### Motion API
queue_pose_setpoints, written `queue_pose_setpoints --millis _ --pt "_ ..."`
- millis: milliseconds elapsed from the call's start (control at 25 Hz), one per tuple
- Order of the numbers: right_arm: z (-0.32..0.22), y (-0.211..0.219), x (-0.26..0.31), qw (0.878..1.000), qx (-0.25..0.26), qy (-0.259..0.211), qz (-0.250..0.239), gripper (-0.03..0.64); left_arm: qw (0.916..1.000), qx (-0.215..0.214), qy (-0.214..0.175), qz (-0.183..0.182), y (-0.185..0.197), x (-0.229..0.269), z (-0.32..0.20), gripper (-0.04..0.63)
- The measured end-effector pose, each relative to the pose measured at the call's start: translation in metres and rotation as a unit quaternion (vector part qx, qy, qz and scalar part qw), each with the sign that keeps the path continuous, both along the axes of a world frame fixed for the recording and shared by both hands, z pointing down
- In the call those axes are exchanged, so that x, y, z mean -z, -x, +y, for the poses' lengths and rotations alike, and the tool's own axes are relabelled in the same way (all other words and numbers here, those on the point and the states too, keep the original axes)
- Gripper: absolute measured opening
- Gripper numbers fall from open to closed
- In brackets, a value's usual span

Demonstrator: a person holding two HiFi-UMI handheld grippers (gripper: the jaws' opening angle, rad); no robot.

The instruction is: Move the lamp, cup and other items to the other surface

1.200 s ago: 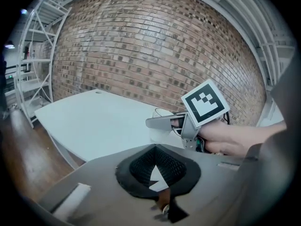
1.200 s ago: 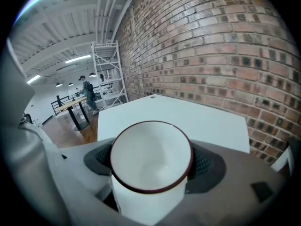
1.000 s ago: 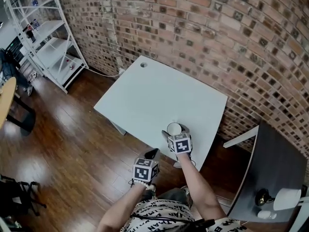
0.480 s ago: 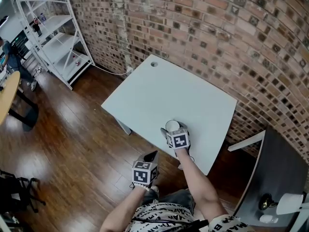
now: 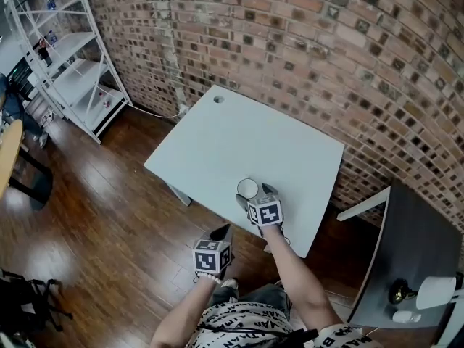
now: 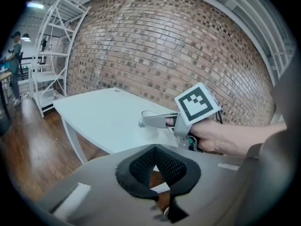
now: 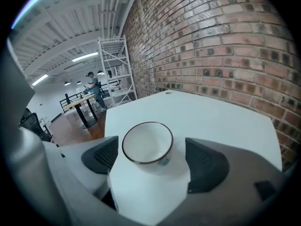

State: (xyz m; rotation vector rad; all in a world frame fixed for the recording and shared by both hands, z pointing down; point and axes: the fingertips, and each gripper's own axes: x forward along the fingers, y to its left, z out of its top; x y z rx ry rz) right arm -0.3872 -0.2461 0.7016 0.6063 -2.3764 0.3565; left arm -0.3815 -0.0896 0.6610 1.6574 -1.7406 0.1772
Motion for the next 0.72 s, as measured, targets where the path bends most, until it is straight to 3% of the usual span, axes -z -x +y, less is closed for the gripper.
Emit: queue_pose_setpoints --millis 240,360,600,720 --pt "0.014 -0.076 0.030 0.995 -0.082 0.041 -0.028 0.456 0.9997 -0.011 -0.015 -0.012 -0.006 0.019 -0.019 0.008" --pt "0.031 -0.100 0.045 0.989 -0.115 0.066 -0.069 0.456 0.9994 -0.021 -0.025 -0.011 -0.009 0.026 -0.021 0.008" --pt "0.038 -0.190 0.072 0.971 -0.208 0.056 -0.099 0.456 0.9946 -0.094 -0.043 -0.008 -0.059 0.039 -0.050 0.006" --pt "0.040 -0.212 0.092 0.963 -0.234 0.039 -0.124 0.456 0.9901 -0.130 -0.051 -0.012 -0.084 0.046 -0.055 0.006"
